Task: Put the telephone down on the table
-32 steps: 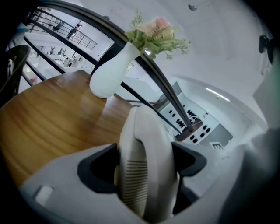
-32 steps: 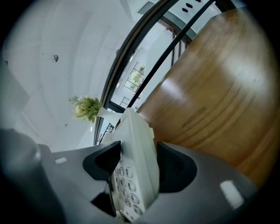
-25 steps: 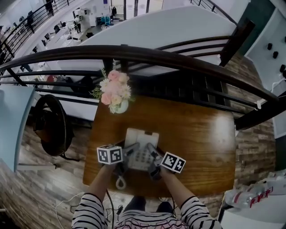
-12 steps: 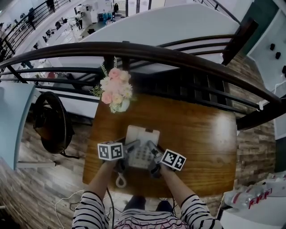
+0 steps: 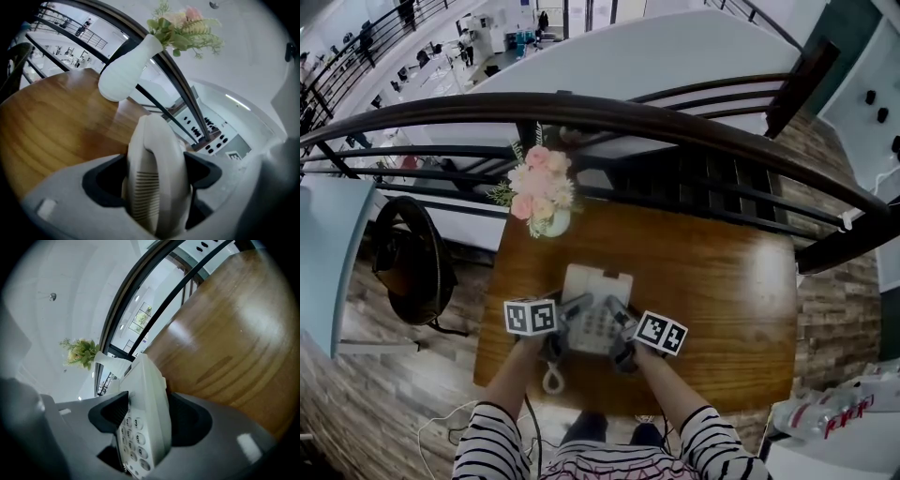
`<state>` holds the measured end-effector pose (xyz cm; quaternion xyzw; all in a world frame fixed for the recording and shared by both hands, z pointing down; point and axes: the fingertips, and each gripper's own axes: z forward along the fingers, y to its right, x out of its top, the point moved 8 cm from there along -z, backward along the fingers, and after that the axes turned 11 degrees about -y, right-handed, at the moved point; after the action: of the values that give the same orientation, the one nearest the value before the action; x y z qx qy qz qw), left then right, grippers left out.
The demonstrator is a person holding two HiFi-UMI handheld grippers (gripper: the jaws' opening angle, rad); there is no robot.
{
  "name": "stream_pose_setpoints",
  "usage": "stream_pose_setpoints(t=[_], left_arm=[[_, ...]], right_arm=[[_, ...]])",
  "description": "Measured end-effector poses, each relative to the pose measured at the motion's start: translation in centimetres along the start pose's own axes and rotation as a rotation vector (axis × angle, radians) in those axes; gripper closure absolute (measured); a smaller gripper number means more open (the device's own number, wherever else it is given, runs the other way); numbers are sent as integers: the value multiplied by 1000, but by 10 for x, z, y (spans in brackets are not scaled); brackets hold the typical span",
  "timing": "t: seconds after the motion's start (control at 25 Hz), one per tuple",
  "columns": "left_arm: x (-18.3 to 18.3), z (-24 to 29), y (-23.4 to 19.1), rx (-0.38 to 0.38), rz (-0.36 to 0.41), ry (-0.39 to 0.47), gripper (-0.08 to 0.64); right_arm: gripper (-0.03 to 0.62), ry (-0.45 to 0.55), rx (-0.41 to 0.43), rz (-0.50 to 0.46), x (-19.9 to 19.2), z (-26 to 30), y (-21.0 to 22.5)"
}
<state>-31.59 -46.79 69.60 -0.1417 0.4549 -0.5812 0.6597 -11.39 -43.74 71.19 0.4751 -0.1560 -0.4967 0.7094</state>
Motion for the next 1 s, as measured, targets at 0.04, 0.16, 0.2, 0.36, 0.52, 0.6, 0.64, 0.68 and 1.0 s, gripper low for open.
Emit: stream_pose_setpoints(t=[0.04,0.16,0.2,0.36,0.52,0.6,0.64,0.68,1.0], left_arm=[[-1,0,1,-1,2,4,173],[-2,-1,2,4,14,17,173],[-2,-2,2,7,20,24,173],[-2,-3,3,19,33,42,172],[-3,-6,5,32,42,57,161],[-4,-9,5,45,44,72,155],[-4,-10,5,50,43,81,150],[-5,-13,5,56,43,90,150],[-19,-36,19,137,99,149,150]], right_arm=[[322,-10,-3,-11,0,0,0],[311,-31,-15,-40,0,-1,-2],[309,-34,-17,-46,0,-1,-3],[311,-36,-26,-76,0,-2,-5],[308,-35,-37,-100,0,-4,-7],[310,-37,-48,-117,-1,-7,-7],[310,-36,-53,-126,-1,-9,-8],[310,-34,-57,-134,-1,-10,-8],[324,-37,-75,-196,-5,-32,-14]])
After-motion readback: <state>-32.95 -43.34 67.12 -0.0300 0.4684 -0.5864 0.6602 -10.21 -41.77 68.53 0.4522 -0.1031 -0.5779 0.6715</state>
